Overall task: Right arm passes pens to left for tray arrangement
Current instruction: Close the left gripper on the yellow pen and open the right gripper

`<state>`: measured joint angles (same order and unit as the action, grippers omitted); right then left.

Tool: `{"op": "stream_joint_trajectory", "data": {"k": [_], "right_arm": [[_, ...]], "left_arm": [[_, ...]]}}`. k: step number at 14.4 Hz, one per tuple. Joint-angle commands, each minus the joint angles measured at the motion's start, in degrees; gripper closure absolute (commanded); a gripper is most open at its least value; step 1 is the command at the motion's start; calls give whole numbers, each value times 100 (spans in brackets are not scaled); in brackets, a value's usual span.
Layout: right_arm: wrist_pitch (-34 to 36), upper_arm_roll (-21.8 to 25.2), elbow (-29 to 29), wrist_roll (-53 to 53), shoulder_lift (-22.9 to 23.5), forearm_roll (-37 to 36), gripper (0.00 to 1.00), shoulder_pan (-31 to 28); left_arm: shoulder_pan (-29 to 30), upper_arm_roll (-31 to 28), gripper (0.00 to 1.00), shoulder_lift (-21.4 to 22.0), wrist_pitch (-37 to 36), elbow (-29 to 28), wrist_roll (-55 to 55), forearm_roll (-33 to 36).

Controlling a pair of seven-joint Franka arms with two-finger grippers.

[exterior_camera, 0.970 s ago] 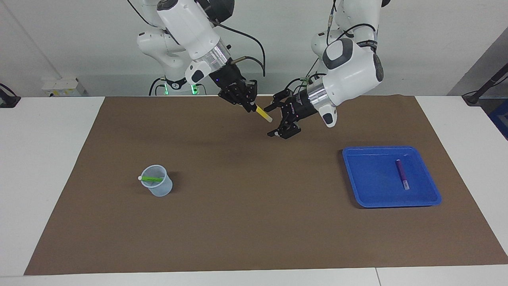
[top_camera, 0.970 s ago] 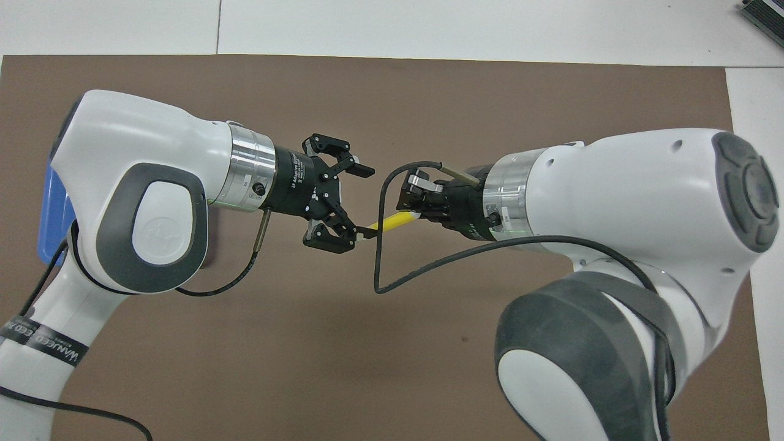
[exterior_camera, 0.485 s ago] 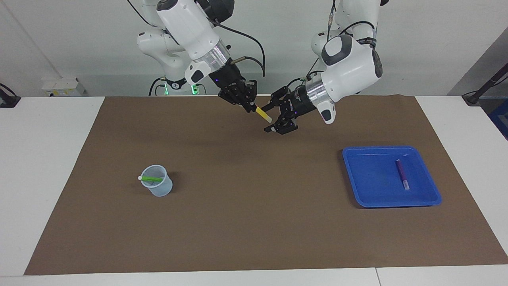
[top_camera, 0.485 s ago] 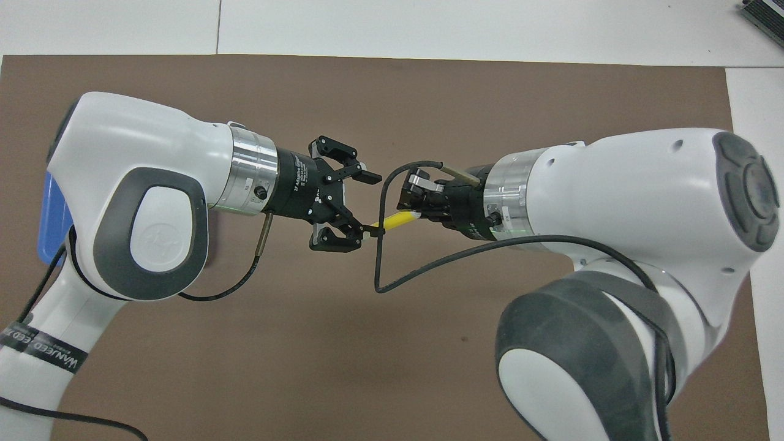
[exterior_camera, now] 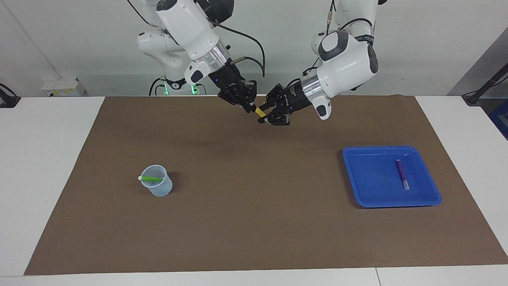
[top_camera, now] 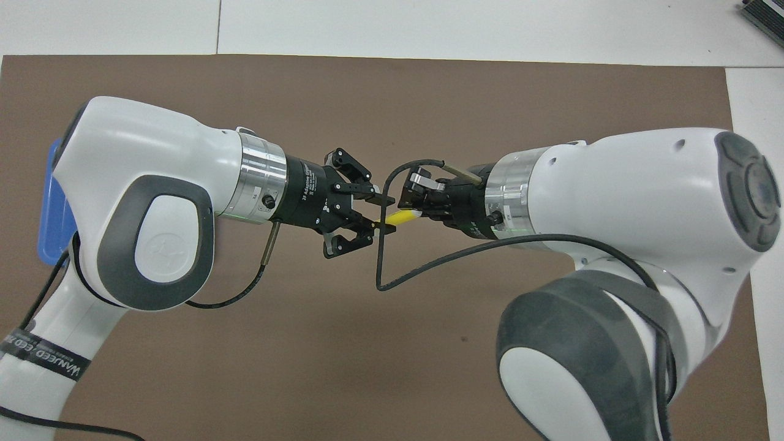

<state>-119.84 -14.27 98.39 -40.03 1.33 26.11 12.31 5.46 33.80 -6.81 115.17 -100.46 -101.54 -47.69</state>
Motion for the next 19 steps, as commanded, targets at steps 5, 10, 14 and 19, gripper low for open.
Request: {"op": "stream_joint_trajectory", "data": {"k": [5, 10, 14, 19], "right_arm": [[-92, -15, 181, -58, -159, 158, 100, -18], [-83, -15, 181, -49, -159, 158, 100, -18], [5, -15, 172, -49, -150, 158, 18, -62], [101, 3, 128, 47, -150, 53, 0, -106]], "left_arm": [[-10, -49, 100, 232, 14, -255, 3, -117], [60, -58, 100, 232, -56, -237, 65, -109], [78, -84, 100, 241, -108, -229, 56, -74], [201, -102, 100, 267, -380, -220, 291, 128]]}}
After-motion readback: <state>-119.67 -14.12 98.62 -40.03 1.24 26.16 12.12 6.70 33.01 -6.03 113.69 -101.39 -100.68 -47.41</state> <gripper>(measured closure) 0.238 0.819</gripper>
